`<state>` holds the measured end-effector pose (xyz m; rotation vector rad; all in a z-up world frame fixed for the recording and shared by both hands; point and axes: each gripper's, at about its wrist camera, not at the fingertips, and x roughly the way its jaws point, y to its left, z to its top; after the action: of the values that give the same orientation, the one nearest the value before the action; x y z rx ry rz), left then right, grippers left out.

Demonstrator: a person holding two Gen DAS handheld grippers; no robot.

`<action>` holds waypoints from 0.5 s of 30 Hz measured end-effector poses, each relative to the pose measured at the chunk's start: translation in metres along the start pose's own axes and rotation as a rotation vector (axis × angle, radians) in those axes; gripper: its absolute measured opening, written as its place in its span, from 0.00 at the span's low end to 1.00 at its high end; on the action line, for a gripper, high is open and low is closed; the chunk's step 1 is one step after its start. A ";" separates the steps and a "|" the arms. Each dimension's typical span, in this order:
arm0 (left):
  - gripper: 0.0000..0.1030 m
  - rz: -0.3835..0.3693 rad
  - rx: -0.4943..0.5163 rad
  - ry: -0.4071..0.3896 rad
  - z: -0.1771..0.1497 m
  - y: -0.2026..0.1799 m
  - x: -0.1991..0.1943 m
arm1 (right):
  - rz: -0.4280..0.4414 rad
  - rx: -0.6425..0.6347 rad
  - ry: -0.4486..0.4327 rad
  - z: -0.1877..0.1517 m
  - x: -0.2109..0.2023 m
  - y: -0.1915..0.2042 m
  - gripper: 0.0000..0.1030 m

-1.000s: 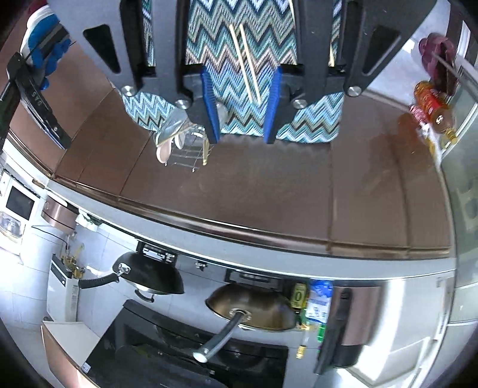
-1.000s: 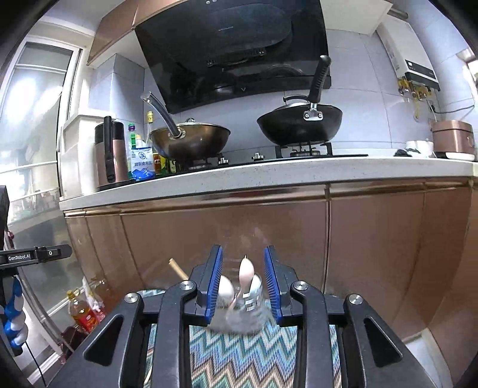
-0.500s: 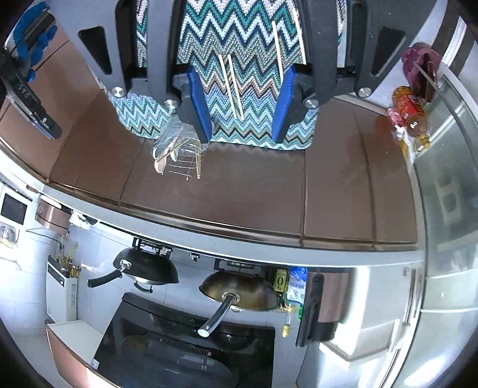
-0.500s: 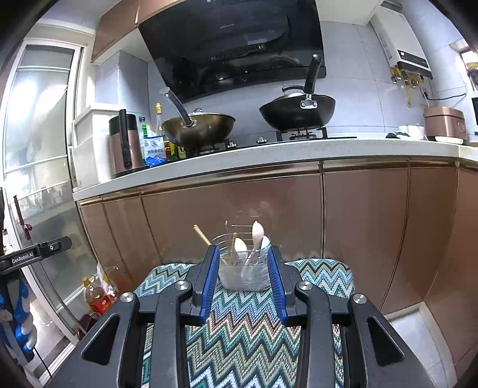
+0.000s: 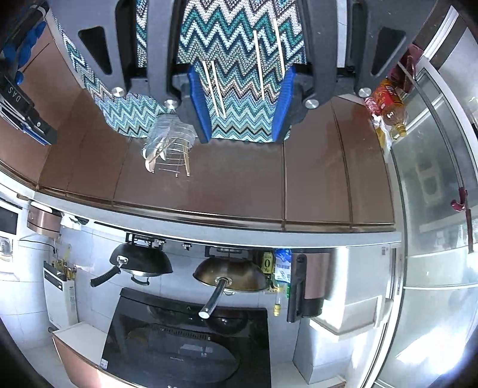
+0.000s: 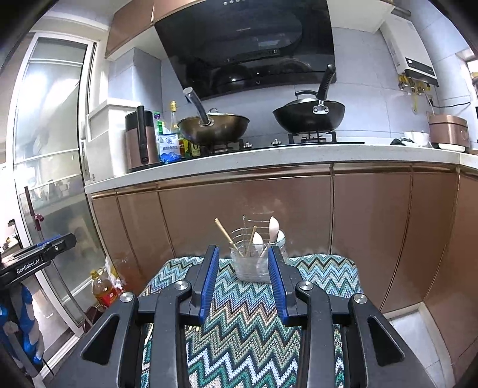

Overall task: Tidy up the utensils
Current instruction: 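Move both tools back over the chopsticks lying on the mat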

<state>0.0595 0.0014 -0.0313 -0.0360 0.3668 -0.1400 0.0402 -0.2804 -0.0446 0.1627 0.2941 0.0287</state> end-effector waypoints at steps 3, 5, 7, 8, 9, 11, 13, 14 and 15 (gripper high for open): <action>0.39 0.014 0.003 -0.010 -0.003 0.001 -0.005 | 0.005 -0.007 0.003 -0.001 -0.003 0.004 0.33; 0.39 0.030 0.008 -0.018 -0.005 0.002 -0.008 | 0.009 -0.016 0.005 -0.002 -0.004 0.008 0.33; 0.39 0.050 0.015 -0.024 -0.006 0.002 -0.010 | 0.013 -0.024 0.005 -0.001 -0.005 0.012 0.33; 0.39 0.055 0.016 -0.025 -0.006 0.003 -0.011 | 0.016 -0.029 0.006 -0.001 -0.005 0.013 0.33; 0.39 0.060 0.016 -0.026 -0.006 0.004 -0.011 | 0.018 -0.033 0.006 -0.001 -0.005 0.015 0.33; 0.39 0.069 0.016 -0.025 -0.007 0.006 -0.011 | 0.022 -0.036 0.008 -0.001 -0.004 0.017 0.33; 0.39 0.081 0.014 -0.024 -0.007 0.008 -0.010 | 0.025 -0.039 0.013 -0.002 -0.001 0.019 0.33; 0.39 0.084 0.013 -0.023 -0.008 0.009 -0.009 | 0.026 -0.040 0.017 -0.003 0.001 0.020 0.33; 0.39 0.089 0.013 -0.020 -0.008 0.010 -0.008 | 0.028 -0.040 0.021 -0.004 0.002 0.019 0.33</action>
<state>0.0508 0.0119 -0.0369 -0.0085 0.3469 -0.0540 0.0411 -0.2604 -0.0462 0.1272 0.3121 0.0637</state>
